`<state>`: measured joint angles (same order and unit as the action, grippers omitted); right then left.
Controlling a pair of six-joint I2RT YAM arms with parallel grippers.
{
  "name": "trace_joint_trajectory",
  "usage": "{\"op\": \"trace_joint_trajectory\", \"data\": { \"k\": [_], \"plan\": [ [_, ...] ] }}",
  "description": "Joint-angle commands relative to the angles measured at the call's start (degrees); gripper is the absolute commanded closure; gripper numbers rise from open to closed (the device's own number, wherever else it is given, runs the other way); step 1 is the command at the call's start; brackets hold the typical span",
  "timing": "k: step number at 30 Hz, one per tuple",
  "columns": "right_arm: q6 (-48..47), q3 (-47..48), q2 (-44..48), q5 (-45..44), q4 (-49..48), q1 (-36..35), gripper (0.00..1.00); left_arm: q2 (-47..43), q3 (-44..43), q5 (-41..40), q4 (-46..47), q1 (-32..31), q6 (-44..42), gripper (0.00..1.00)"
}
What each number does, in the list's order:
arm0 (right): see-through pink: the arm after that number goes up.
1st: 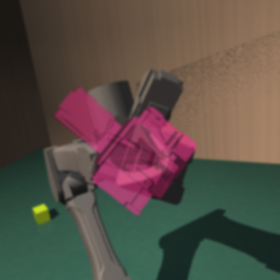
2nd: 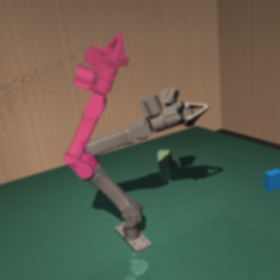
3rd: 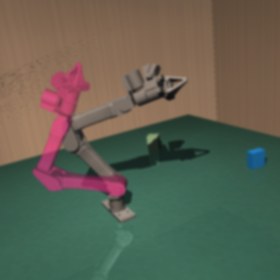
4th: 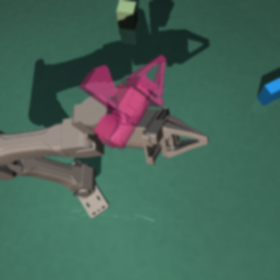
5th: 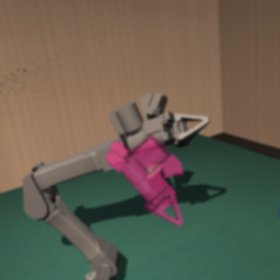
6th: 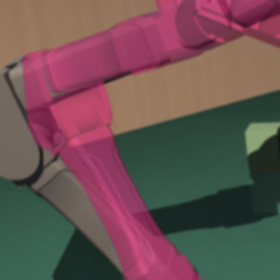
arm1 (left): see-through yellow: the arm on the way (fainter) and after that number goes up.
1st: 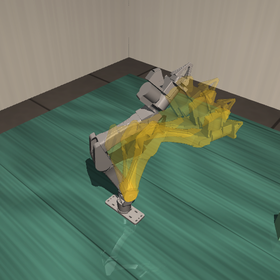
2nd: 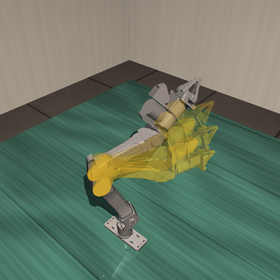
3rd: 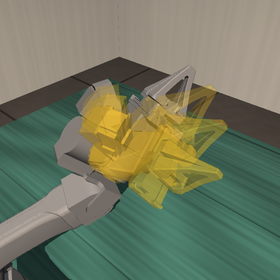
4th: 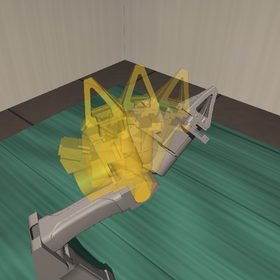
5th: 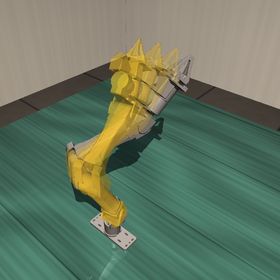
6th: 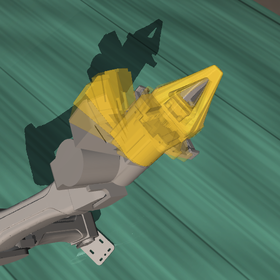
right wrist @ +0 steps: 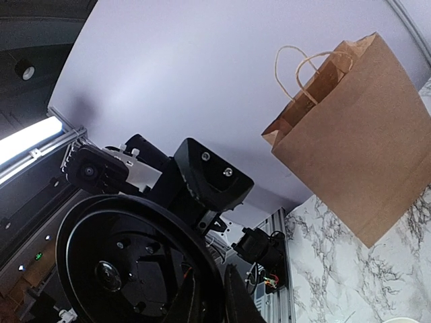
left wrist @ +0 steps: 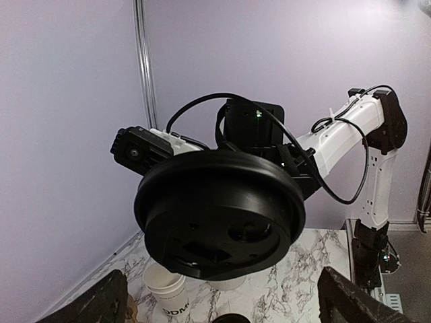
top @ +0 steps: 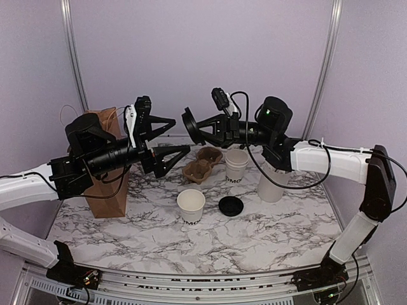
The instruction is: Pack the takeout coffee
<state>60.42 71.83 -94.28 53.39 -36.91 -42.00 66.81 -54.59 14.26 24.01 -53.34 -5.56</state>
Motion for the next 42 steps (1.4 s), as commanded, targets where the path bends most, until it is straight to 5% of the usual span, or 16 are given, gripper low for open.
{"op": "trace_joint_trajectory", "data": {
  "k": [1, 42],
  "plan": [
    [0.9, 2.1, -0.4, 0.6, -2.2, -0.7, 0.87, 1.0, -2.3, -2.7, 2.5, -0.4, -1.3, 0.01],
    [2.9, 3.5, -2.4, 1.6, -3.9, -2.2, 0.87, 2.7, -3.3, -5.2, 3.9, -2.3, -1.0, 0.08]
  ]
}}
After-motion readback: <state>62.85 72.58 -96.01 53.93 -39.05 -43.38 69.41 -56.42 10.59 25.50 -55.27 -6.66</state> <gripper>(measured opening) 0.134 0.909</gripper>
